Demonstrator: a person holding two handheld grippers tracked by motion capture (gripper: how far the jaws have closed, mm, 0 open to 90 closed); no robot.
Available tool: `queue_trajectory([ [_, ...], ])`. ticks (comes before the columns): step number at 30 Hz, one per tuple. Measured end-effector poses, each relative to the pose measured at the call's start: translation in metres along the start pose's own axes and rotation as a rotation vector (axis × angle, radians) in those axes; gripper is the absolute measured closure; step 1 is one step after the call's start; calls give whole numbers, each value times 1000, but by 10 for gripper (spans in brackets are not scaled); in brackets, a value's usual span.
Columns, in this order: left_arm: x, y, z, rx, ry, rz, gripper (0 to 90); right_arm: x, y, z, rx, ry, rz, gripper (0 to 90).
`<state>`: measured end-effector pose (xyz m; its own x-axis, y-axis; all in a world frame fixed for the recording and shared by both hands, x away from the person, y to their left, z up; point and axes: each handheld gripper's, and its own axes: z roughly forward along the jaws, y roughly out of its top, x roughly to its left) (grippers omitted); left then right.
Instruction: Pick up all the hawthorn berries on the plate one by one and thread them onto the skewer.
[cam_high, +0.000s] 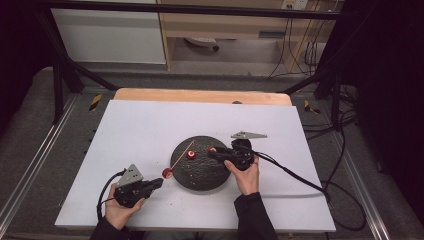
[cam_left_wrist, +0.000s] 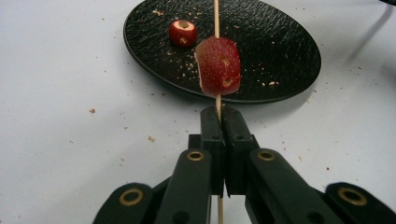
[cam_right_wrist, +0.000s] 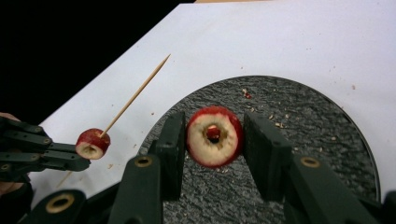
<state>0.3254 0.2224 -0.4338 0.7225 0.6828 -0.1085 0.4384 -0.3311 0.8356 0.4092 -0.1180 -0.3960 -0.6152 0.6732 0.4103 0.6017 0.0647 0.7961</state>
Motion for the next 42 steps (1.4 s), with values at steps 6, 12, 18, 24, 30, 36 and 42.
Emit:
queue_trajectory([
  [6,-3,2,3,0,-3,1,882,-3,-14,-4,-100,9,49,611],
  [12,-6,3,6,-3,-8,-4,882,-4,-22,-2,-185,12,83,611],
  [18,-9,8,6,-15,-4,-1,882,-1,-22,-2,-285,16,117,611],
  [24,-11,12,7,-24,2,-2,882,-1,-16,-6,-359,20,138,611],
  [30,-15,15,10,-34,2,1,882,-2,-9,-10,-425,31,152,611],
  [36,-19,19,11,-45,-1,2,882,-3,-4,-13,-485,37,159,611],
  [42,-23,24,14,-53,-6,13,882,-5,0,-12,-522,36,173,612],
])
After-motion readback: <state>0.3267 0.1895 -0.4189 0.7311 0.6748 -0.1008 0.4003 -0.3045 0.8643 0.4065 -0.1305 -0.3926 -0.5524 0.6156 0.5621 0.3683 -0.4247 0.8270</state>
